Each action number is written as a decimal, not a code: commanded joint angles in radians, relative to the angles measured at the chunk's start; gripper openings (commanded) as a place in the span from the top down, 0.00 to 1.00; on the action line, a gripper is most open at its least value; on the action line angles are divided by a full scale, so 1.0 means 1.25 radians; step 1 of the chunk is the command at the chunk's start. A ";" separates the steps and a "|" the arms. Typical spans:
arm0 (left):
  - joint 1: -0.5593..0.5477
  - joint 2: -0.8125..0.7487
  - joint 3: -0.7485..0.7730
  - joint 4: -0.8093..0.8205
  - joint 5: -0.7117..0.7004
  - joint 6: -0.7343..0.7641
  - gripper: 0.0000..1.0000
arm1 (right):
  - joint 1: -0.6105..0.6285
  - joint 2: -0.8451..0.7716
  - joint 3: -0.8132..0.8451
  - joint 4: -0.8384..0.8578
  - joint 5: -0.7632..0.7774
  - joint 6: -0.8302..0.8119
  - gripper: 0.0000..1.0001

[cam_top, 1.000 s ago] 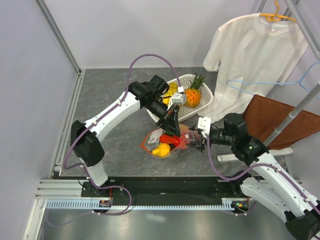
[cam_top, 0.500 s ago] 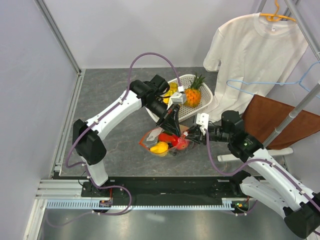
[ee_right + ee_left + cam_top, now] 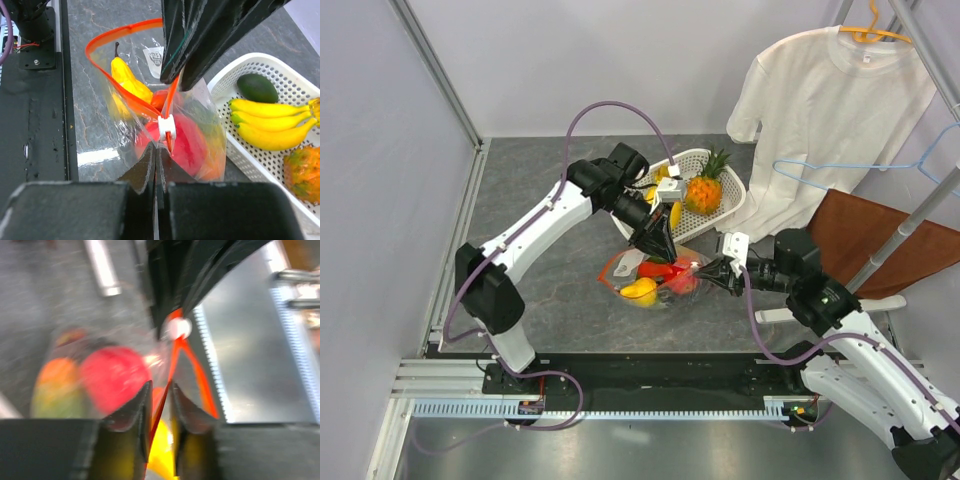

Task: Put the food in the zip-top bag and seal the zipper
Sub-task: Zip the zipper food storage bag at the center of the board.

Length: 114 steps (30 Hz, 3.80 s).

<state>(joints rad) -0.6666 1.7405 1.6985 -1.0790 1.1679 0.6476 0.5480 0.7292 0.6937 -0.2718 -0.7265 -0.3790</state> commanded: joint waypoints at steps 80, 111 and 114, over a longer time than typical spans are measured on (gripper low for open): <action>-0.209 -0.269 -0.263 0.462 -0.348 -0.131 0.98 | 0.001 0.045 0.086 -0.027 0.024 -0.015 0.96; -0.068 -0.256 -0.224 0.419 -0.286 -0.152 0.98 | 0.001 0.090 0.131 -0.016 -0.021 0.091 0.27; -0.073 -0.250 -0.211 0.425 -0.278 -0.156 0.98 | 0.001 0.100 0.121 0.015 -0.014 0.115 0.27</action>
<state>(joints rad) -0.7528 1.4185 1.3769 -0.6010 0.7692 0.4946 0.5495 0.8467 0.8192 -0.3458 -0.7143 -0.2947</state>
